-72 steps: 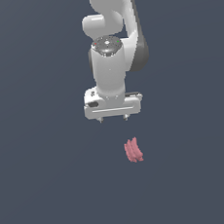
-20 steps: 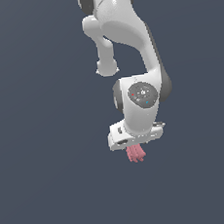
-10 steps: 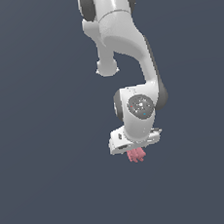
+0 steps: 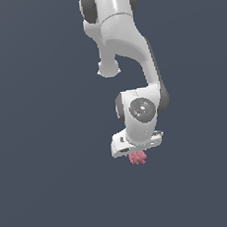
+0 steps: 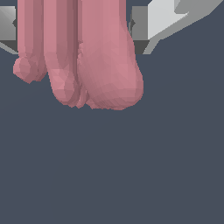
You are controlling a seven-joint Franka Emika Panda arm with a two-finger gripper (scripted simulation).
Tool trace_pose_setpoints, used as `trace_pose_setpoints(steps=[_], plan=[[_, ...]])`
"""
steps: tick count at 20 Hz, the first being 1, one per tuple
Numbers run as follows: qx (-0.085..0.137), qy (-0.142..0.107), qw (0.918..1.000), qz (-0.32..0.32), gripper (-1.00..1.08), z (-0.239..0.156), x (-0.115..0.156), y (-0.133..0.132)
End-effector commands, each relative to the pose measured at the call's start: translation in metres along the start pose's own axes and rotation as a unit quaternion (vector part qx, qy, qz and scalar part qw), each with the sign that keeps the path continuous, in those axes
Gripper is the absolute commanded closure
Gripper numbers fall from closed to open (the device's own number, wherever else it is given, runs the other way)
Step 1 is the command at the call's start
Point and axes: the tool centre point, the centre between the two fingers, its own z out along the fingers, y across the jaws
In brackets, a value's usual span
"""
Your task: Pick up the object and move it to a goal position.
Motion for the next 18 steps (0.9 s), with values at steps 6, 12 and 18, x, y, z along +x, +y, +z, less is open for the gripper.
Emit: trace_pose_setpoints(steps=[6,12,18], plan=[[0.0,0.0,1.0,0.0,1.08,0.0,0.0,0.0],[0.0,0.0,1.0,0.0,1.08,-0.008,-0.001,0.0],[0.0,0.0,1.0,0.0,1.08,-0.039,-0.004,0.0]])
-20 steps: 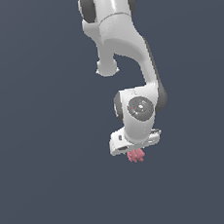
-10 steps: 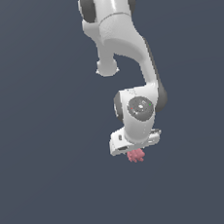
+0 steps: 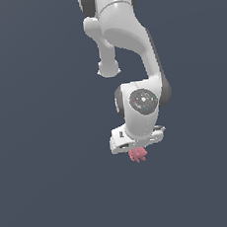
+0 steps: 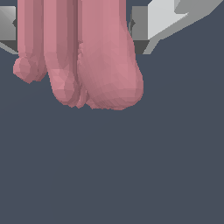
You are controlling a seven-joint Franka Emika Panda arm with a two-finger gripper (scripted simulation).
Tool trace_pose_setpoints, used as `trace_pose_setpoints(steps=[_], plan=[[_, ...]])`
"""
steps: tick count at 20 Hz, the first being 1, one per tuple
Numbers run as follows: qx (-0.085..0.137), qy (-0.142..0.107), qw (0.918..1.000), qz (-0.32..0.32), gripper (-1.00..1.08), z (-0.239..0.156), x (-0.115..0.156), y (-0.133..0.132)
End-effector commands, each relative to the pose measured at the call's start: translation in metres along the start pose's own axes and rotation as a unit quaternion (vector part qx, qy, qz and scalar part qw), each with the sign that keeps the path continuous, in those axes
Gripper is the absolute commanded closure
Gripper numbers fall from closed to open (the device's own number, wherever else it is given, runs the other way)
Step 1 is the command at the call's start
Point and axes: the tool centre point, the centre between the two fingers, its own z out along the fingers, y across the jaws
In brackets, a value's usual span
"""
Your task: Pick up the object and move it to a goal position.
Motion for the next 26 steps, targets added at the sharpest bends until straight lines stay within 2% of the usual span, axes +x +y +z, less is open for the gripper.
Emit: trace_pose_setpoints(steps=[1,18,26], plan=[[0.0,0.001,1.0,0.0,1.08,-0.018,-0.001,0.0],[0.0,0.001,1.0,0.0,1.08,-0.202,-0.017,0.002],[0.0,0.001,1.0,0.0,1.08,-0.255,-0.018,0.003]])
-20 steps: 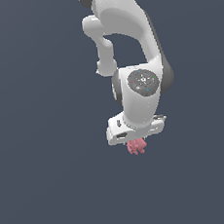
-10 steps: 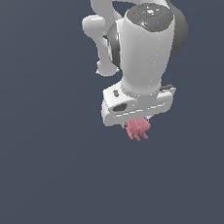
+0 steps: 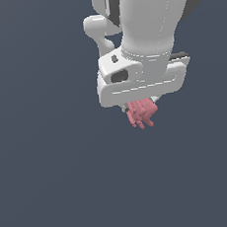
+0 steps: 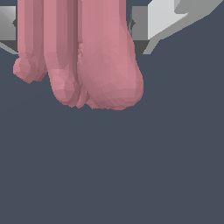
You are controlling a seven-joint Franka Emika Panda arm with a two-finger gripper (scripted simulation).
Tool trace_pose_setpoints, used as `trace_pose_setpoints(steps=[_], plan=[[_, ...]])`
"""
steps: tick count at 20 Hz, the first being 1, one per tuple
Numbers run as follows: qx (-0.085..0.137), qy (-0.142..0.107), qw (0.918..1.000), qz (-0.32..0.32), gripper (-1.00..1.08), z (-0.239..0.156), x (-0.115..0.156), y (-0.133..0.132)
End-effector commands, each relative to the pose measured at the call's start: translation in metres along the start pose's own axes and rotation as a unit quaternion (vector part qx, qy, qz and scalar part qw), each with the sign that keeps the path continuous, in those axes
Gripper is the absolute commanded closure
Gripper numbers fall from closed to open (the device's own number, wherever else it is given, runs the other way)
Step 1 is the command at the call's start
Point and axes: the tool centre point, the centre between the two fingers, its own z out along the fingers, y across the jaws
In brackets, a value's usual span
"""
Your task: Pick up the object and move it to a goal position.
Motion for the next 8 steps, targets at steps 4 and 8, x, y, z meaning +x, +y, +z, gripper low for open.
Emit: trace_pose_setpoints(steps=[4,8], plan=[[0.0,-0.001,1.0,0.0,1.08,-0.0186,-0.0001,0.0003],[0.0,-0.001,1.0,0.0,1.08,-0.0211,0.0006,0.0004]])
